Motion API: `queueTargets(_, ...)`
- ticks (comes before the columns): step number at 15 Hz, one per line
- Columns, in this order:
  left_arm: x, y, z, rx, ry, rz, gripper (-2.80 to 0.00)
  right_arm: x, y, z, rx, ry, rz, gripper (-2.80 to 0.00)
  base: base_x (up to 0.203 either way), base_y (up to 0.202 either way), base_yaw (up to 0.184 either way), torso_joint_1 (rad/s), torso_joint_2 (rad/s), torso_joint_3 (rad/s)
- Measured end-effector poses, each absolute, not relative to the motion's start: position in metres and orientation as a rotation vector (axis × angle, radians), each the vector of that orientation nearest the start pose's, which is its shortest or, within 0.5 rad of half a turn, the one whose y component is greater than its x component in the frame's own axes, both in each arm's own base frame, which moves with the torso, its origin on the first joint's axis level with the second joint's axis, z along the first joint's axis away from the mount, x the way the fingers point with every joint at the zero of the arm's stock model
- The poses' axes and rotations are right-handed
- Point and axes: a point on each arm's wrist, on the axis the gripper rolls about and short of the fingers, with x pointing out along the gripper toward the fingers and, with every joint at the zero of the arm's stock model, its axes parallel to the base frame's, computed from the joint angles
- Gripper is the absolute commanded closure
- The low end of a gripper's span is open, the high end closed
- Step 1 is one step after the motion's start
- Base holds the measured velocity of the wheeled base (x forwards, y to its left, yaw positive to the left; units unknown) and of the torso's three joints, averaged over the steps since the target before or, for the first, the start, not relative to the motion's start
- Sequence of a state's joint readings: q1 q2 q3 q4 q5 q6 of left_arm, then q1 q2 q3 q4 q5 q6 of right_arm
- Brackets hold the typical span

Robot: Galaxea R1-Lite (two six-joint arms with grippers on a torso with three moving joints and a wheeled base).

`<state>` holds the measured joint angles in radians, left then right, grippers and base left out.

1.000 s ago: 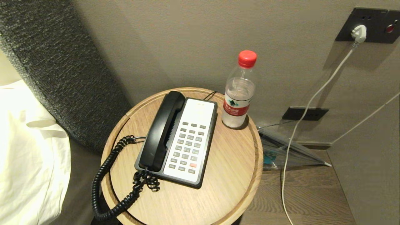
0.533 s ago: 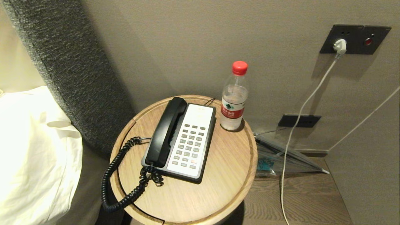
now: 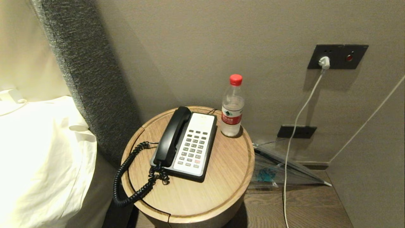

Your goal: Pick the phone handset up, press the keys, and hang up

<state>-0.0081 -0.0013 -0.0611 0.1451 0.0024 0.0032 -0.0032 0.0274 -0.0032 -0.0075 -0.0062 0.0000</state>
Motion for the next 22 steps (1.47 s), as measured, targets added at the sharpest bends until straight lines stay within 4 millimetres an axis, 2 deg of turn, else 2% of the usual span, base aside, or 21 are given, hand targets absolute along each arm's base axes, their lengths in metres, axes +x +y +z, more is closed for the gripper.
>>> queueTargets(13,-0.0282,0.0003,0.0774,0.004,0.082,-0.005,0.00,-0.0209,-0.0001,0.0778,0.000,0.017,-0.009,0.00,0.000,0.000,0.000,0.002,0.00,0.195)
queueTargets(22,-0.0282,0.0003,0.0774,0.016,0.082,-0.008,0.00,-0.0208,-0.0001,0.0777,0.000,0.018,-0.009,0.00,0.000,0.000,0.000,0.001,0.00,0.016)
